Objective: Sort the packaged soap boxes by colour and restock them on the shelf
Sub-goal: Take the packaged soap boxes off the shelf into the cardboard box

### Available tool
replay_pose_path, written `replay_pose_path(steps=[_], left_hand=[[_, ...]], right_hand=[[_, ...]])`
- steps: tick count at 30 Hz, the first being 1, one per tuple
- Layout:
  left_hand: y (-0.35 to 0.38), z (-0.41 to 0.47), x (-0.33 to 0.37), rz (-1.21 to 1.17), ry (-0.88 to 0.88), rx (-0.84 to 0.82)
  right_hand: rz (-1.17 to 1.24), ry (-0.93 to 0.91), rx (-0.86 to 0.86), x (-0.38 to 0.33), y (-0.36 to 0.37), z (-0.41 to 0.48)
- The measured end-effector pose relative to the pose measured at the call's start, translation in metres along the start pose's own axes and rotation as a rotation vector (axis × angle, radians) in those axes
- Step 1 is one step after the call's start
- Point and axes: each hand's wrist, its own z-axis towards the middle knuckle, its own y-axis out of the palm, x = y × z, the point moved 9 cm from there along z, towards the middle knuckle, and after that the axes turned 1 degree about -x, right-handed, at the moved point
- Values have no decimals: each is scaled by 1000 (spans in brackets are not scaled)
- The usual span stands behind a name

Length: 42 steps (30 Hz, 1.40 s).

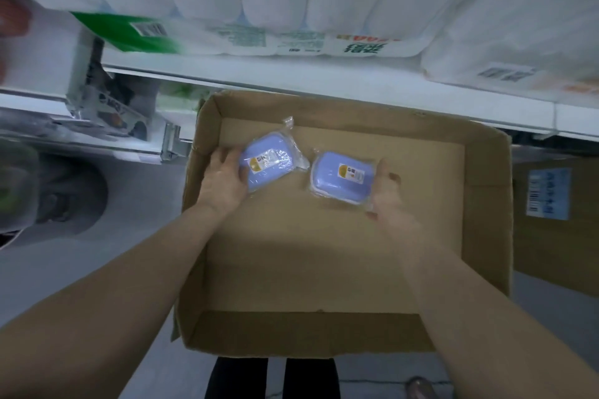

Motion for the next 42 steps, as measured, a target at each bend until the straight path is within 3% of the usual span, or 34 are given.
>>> replay_pose_path(steps=[3,10,15,23,34,42], left_hand=[[-11,-11,16,81,73,8],[-48,-54,70,194,198,-37],[-106,-98,124,291,327,21],[-213,-180,220,380,592,201],[-329,-258,351,446,951,474],[-343,-256,434,436,980,590]], right_hand=[[-304,-229,43,-24,-9,-20],[-662,-635,64,-76,-28,-102],[-985,-978,132,-122,-53,-194],[-1058,-1391,370,-186,-112,-348],[-913,-1663,759,-274,-181,-486],[-927,-1535,822,-321,-242,-471]])
